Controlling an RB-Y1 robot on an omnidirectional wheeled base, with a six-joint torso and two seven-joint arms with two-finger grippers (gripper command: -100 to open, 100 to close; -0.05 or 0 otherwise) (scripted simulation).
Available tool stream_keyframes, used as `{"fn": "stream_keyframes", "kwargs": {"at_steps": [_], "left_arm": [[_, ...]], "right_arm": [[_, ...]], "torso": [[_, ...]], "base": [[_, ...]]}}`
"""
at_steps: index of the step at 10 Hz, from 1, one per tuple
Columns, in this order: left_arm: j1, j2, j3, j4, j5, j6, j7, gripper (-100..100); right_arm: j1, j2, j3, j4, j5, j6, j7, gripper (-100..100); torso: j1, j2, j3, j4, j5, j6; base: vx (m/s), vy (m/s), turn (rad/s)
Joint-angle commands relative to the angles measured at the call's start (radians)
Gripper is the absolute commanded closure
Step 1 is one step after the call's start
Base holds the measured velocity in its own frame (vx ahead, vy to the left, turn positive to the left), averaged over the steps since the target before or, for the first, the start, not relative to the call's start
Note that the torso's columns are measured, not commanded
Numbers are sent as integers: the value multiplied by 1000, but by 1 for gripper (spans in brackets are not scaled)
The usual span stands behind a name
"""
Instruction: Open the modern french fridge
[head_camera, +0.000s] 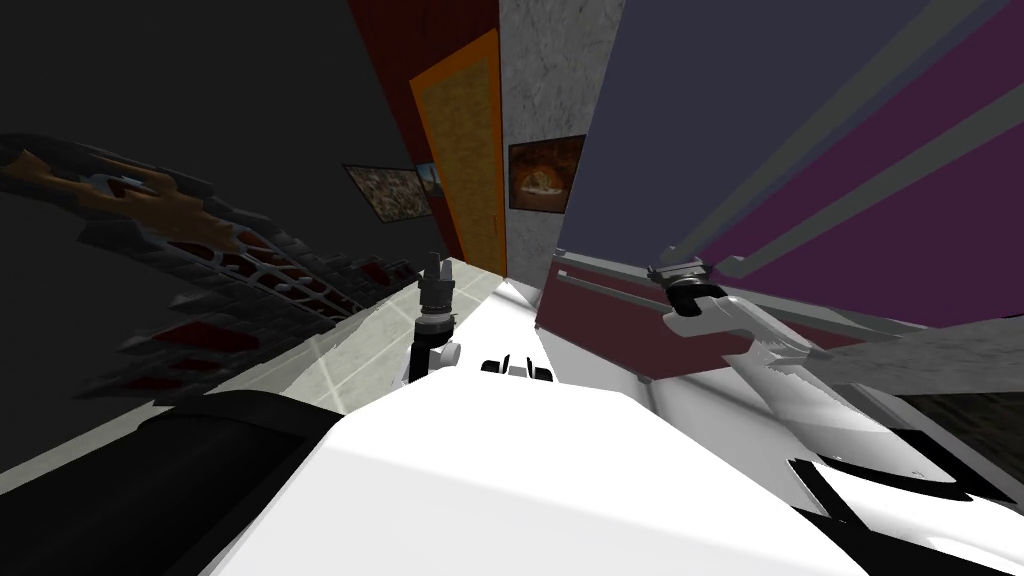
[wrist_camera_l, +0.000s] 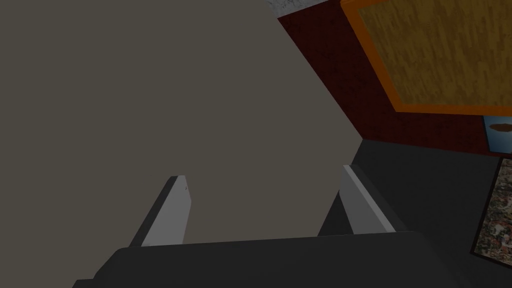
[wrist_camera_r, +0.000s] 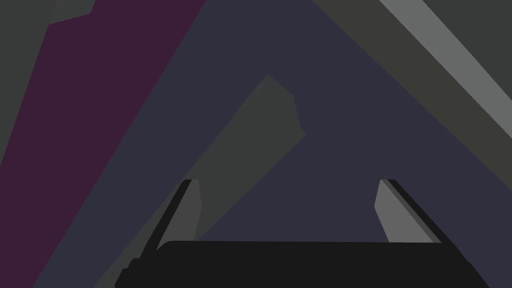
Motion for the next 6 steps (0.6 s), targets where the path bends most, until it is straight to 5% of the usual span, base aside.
{"fn": "stream_keyframes", "kwargs": {"at_steps": [1, 4, 5, 6], "left_arm": [[0, 0, 0, 0, 0, 0, 0, 0], [0, 0, 0, 0, 0, 0, 0, 0], [0, 0, 0, 0, 0, 0, 0, 0], [0, 0, 0, 0, 0, 0, 0, 0]], "right_arm": [[-1, -19, 16, -17, -23, -22, 1, -100], [-2, -15, 14, -15, -21, -11, 1, -100], [-3, -16, 14, -15, -22, -10, 1, 100], [-3, -10, -1, 2, -8, 22, -1, 100]], "torso": [[-1, -2, -1, -1, 0, 0], [6, -5, -3, -1, 2, -1], [5, -2, -2, -1, 1, 0], [4, 2, 1, 1, 2, 0]], "base": [[4, -221, 90], [54, -77, 24], [7, -6, 4], [-33, 174, -80]]}}
